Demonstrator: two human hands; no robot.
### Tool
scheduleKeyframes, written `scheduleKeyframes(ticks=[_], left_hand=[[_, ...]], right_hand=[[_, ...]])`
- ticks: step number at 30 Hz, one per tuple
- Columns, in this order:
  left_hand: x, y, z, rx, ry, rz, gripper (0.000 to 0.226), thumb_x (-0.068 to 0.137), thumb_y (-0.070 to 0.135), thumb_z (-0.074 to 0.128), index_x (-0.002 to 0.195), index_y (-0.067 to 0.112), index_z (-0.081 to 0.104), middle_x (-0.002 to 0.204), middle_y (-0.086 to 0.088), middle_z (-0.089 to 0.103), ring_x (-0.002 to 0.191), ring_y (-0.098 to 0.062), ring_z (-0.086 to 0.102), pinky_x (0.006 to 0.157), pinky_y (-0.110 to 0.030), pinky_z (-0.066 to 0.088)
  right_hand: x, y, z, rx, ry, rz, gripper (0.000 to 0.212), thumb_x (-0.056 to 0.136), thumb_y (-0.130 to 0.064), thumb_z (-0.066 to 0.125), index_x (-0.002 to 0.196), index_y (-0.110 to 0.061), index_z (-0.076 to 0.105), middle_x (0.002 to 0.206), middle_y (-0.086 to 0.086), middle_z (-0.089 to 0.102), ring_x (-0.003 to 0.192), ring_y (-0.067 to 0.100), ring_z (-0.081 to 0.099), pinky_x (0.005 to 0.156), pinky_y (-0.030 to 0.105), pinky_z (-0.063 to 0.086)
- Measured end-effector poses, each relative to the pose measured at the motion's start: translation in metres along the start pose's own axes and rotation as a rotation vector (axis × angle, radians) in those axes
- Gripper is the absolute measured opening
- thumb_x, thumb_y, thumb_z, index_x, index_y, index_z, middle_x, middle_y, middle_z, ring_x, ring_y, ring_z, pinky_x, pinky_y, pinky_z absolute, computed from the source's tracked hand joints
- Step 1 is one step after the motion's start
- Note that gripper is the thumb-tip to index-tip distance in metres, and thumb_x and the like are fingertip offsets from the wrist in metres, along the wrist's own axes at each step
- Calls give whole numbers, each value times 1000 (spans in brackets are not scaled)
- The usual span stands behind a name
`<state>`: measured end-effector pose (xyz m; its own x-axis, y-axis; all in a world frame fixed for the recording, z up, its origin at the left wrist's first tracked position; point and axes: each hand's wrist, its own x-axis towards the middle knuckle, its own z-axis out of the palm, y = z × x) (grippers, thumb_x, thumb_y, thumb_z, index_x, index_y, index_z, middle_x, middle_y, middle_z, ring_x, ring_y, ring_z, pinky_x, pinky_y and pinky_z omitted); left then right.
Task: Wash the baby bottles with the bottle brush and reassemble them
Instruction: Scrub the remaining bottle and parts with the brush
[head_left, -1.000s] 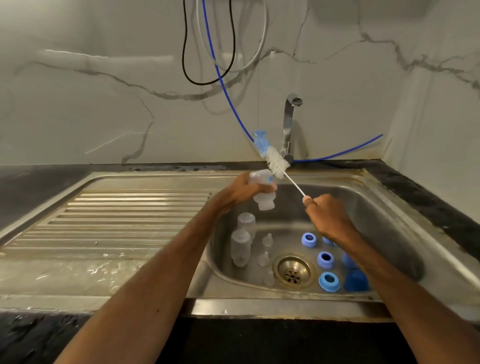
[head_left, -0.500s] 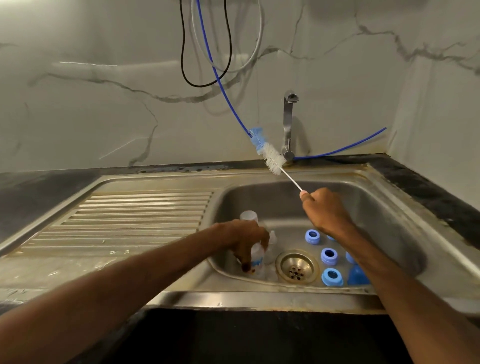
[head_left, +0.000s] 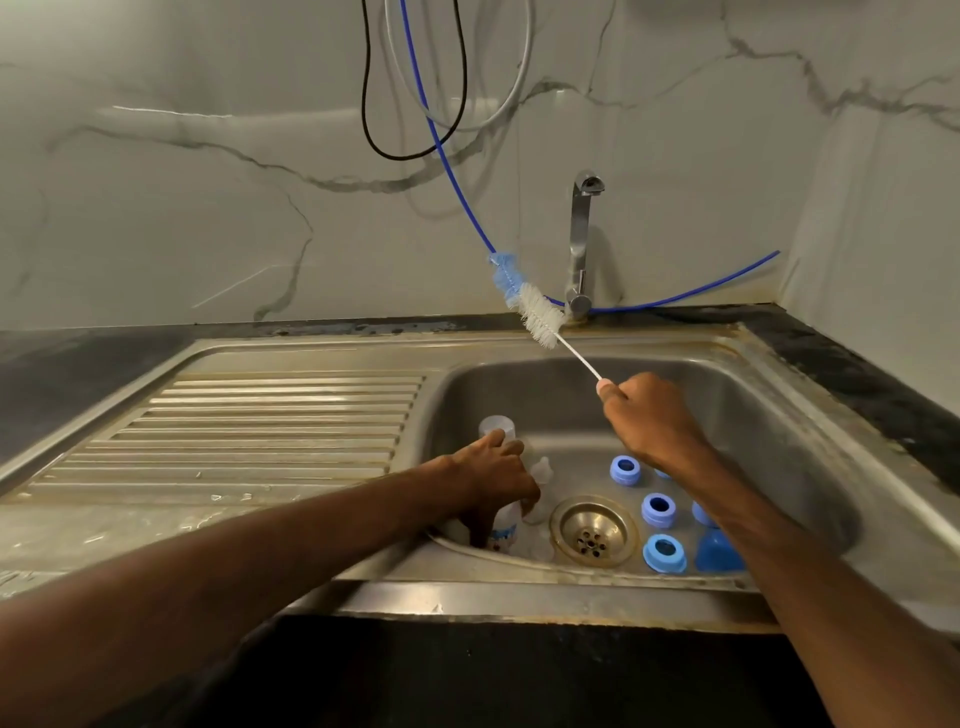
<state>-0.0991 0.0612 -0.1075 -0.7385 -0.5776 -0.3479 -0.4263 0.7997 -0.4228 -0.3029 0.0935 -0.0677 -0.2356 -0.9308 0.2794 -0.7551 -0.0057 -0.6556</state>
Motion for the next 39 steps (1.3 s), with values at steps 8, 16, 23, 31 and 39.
scheduleKeyframes(ticks=[8,16,23,31,39], left_hand=[[-5,-3,5,46,-25,23,64,76,51,84,132,33,57,133,3,61,125,-22,40,106,-44,29],[-2,-4,11,5,39,36,68,77,60,79,134,31,56,132,2,60,123,-22,40,104,-44,30],[18,10,-7,-172,190,101,66,82,64,72,132,23,58,125,-3,63,112,-21,47,93,-36,41],[59,35,-10,-305,-70,183,68,84,18,83,145,17,53,133,-16,60,123,-36,56,101,-43,45],[71,37,-20,-298,-202,141,62,82,8,83,138,6,58,132,-18,61,119,-35,60,97,-42,47]], right_hand=[[-1,-1,-2,-5,6,0,56,104,-30,49,55,-5,48,50,6,47,51,19,44,51,28,30],[-3,-3,-2,-13,-2,12,55,105,-32,48,57,-5,50,50,5,47,51,19,45,52,30,31],[-3,-2,-4,-2,11,24,55,105,-32,48,60,-2,54,51,6,49,50,18,46,50,26,32],[-3,-3,-3,-5,10,48,57,105,-33,48,52,-13,43,48,-1,44,47,12,42,55,30,32],[-2,-4,-5,-48,5,25,57,105,-35,47,52,-14,40,48,-2,41,46,12,39,48,25,30]])
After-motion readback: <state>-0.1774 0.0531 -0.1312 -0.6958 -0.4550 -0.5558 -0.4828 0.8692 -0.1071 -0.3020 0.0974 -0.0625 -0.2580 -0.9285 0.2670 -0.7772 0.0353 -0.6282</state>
